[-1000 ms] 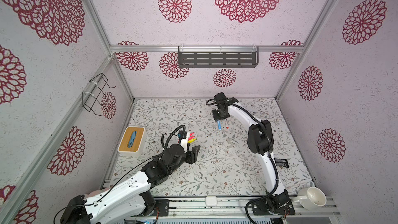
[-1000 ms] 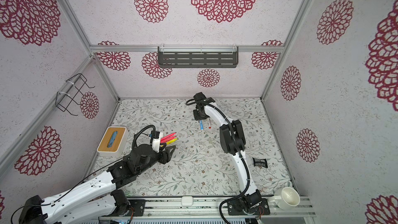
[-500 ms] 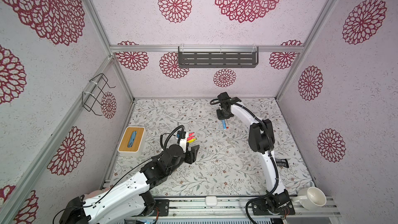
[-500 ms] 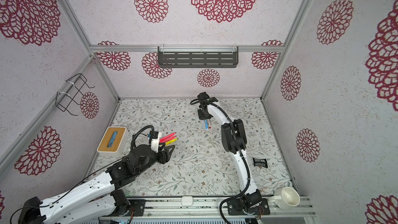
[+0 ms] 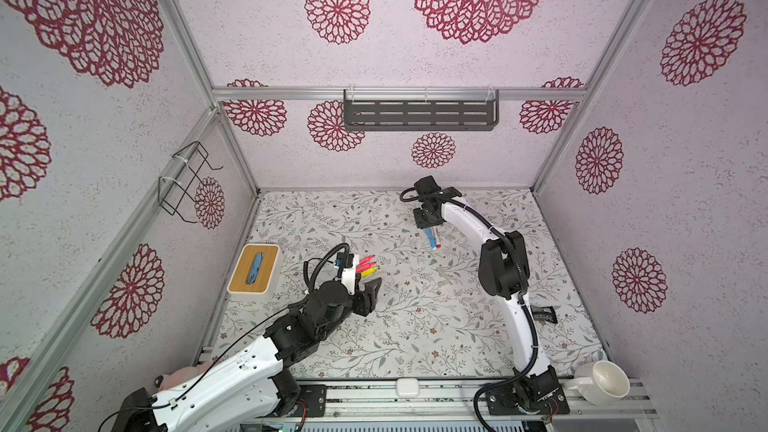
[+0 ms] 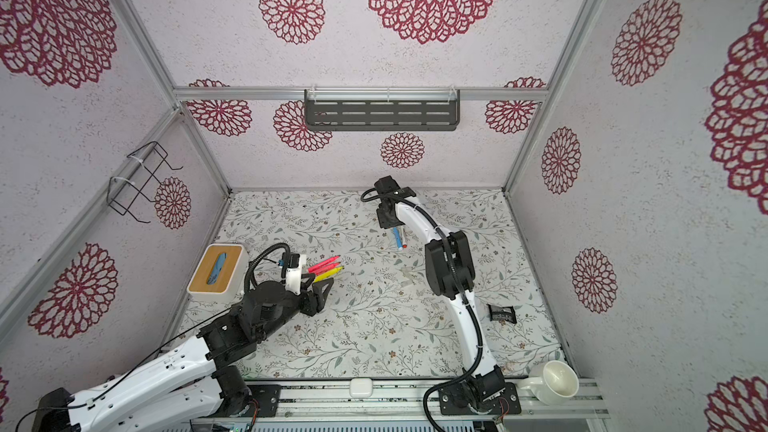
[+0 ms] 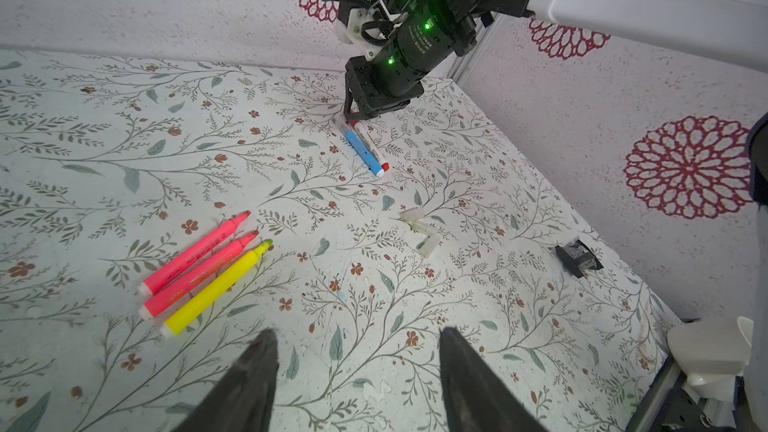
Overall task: Insert the pens into the pen caps
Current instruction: 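Lower the capped blue marker beside the red-capped white marker and open the right gripper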
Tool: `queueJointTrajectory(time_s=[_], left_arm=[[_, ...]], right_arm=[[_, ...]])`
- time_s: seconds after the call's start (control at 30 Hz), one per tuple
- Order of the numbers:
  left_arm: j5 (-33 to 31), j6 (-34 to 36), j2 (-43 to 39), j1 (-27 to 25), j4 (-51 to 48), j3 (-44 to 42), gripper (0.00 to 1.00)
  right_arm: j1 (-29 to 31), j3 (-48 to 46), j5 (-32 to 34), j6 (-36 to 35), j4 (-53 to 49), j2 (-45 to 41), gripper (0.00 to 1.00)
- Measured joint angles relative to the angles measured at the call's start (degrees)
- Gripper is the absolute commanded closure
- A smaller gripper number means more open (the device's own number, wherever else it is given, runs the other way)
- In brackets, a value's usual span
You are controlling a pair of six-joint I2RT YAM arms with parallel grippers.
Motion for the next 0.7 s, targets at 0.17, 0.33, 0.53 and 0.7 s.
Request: queueJointTrajectory(time_s=[0.17, 0.33, 0.53, 0.7], left_arm=[[-0.11, 0.00, -0.55, 0.00, -0.92, -0.50, 0.36], [-0.35, -0.04, -1.70, 0.00, -1.60, -1.31, 0.36], [-0.85, -0.04, -1.97, 0.00, -2.03, -1.51, 0.36], [-1.09, -0.04, -2.14, 0.00, -2.19, -1.51, 0.36]], right_arm=[[1.86, 0.00, -3.58, 0.04, 0.28, -1.73, 0.66], [1.79, -0.68, -6.29, 0.09, -0.52, -1.73, 0.66], [0.66, -0.74, -7.17, 0.70, -1.16, -0.24, 0.66], [-0.07, -0.31, -7.89, 0.96, -1.84, 2.89, 0.66]])
